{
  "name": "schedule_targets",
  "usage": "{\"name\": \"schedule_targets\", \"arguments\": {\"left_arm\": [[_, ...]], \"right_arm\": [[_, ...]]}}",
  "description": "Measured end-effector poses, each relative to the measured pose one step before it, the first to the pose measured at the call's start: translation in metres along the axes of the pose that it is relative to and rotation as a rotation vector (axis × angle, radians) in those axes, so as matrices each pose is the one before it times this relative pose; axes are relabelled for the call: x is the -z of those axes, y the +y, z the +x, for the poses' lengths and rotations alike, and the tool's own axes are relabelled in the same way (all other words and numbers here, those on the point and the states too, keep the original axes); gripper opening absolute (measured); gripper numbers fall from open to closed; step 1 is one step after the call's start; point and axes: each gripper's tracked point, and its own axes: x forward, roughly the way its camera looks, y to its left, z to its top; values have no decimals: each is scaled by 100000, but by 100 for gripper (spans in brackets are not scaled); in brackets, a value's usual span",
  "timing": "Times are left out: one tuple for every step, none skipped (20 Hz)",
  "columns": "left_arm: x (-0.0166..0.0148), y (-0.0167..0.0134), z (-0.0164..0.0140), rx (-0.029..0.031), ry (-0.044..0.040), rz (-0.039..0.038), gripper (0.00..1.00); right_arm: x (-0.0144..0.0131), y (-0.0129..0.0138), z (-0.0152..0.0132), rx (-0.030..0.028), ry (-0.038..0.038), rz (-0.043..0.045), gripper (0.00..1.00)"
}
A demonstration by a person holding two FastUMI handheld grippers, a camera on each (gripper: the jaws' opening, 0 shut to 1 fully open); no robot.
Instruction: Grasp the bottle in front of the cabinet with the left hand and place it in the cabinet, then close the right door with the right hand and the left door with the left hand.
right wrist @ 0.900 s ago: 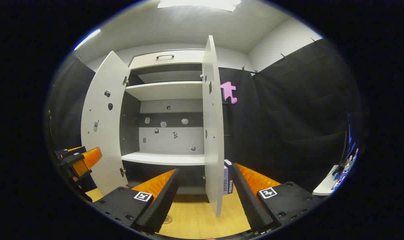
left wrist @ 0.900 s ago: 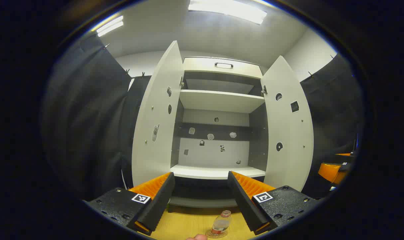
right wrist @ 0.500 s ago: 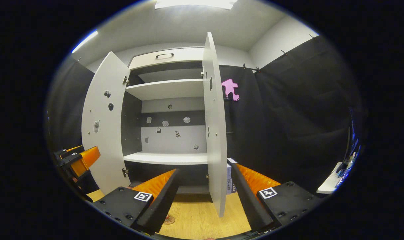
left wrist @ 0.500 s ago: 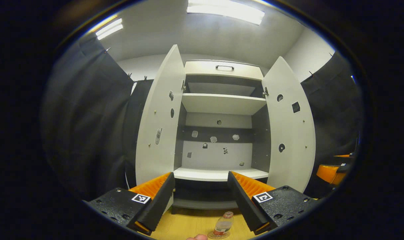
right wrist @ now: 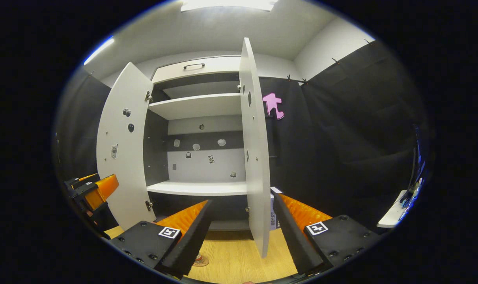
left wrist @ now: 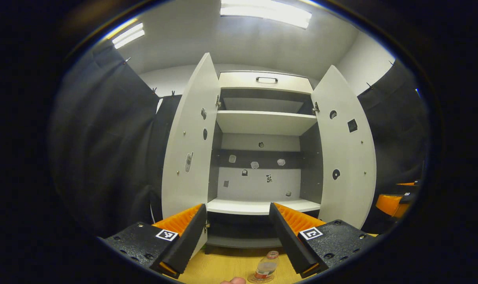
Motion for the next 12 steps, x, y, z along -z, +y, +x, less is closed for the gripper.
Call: {"name": "schedule_targets", "arguments": {"left_arm": [[34,44,68,-215,120,12,97],[-29,83,53,-195,45,-57,97],[-33,52,164,-129,-42,-54,96],[-226,29,282,-49,-337,93,96],[-222,-67,235,95,-634,269,96],[-163,-222,381,611,-794,73,97],[-176,-540,469,1449,-689,-496,96],[38,-931,529,2419,-632,-1239,96],[288,-1157,717,3558,-43,-1810,96],[856,-1304,724,3878,1048,-1806,96],[1337,-1139,808,3224,2093,-1574,96],[1432,-986,659,2652,1583,-1320,96]], "right_arm": [[-1,-12,61,-20,15,208,100],[-15,-76,8,158,-58,-30,100],[-66,-140,39,411,-304,-80,100],[-231,-104,-62,419,-565,53,100],[-240,-69,-5,193,-677,324,100],[-175,-16,-19,62,-527,382,100],[-46,6,-115,-102,-197,188,100],[-31,-15,-154,-99,-32,-188,100],[-52,-179,-155,311,-236,-459,100],[-62,-225,-67,605,-284,-558,100],[-84,-209,-208,614,-188,-490,100],[35,-107,-324,460,22,-259,100]]}}
